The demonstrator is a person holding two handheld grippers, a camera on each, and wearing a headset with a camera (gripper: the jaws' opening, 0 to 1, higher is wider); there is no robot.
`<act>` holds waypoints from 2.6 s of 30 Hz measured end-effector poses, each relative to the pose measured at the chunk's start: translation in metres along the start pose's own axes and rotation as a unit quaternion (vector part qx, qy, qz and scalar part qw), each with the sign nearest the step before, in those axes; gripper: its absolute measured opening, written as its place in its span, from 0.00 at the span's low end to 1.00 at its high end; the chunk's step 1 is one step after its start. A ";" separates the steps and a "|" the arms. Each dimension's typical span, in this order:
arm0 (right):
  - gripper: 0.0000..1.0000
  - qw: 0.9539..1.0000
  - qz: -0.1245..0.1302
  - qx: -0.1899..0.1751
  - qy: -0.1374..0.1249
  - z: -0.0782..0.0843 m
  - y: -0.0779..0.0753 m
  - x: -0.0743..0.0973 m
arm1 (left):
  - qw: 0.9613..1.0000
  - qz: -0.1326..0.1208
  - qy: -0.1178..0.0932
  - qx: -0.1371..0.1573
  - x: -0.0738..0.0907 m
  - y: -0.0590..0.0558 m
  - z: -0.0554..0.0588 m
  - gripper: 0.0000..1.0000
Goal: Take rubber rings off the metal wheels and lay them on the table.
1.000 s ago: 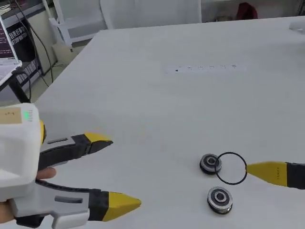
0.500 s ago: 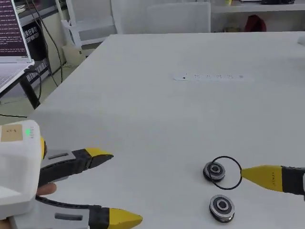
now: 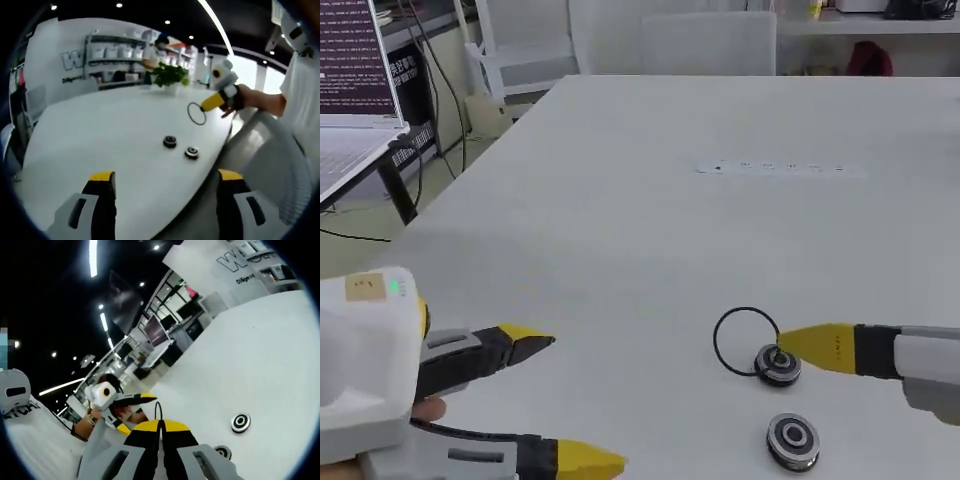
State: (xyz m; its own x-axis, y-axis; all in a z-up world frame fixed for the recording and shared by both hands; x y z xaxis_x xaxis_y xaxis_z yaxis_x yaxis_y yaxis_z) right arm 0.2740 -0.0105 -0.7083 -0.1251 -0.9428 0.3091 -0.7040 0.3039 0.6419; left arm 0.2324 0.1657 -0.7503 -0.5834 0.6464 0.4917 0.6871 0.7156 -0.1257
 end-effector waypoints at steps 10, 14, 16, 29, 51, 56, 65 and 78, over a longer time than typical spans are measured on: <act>0.00 0.998 0.006 0.038 0.040 -0.014 -0.001 -0.031 | 0.999 0.004 0.032 -0.007 -0.003 -0.003 0.009 0.93; 0.00 0.998 0.014 0.035 0.054 -0.016 -0.007 -0.038 | 0.999 0.008 0.042 -0.009 -0.004 -0.003 0.012 0.93; 0.00 0.997 0.021 0.036 0.063 -0.014 -0.012 -0.041 | 0.999 0.008 0.047 -0.010 -0.004 -0.003 0.013 0.93; 0.00 0.995 0.033 0.000 0.095 0.016 -0.036 -0.054 | 0.997 0.003 0.079 -0.017 -0.006 0.000 0.021 0.93; 0.00 0.989 0.086 -0.085 0.091 0.047 -0.080 -0.050 | 0.995 -0.011 0.096 -0.007 -0.005 0.001 0.029 0.90; 0.00 0.985 0.104 -0.081 0.114 0.059 -0.086 -0.053 | 0.995 -0.013 0.100 -0.012 -0.005 0.000 0.029 0.90; 0.00 0.981 0.123 -0.065 0.138 0.068 -0.091 -0.053 | 0.995 -0.015 0.101 -0.011 -0.005 0.000 0.030 0.89; 0.02 0.982 0.124 -0.006 0.142 0.069 -0.085 -0.058 | 0.995 -0.024 0.100 -0.002 -0.002 -0.001 0.031 0.86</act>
State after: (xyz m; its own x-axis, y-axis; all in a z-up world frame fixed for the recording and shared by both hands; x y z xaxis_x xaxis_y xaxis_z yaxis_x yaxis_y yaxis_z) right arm 0.2932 0.0090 -0.8294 -0.0907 -0.7637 0.6392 -0.6682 0.5226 0.5296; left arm 0.2202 0.1719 -0.7777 -0.5181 0.5453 0.6590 0.6618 0.7436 -0.0949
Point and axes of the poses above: the centre of the closed fingertips' face, and the gripper's own axes: x roughly backward along the fingers, y roughly to its left, z roughly out of its underside, the point moved 4 cm from there along x, roughly backward along the fingers, and after that the axes turned 3 degrees about y, right-handed, at the moved point
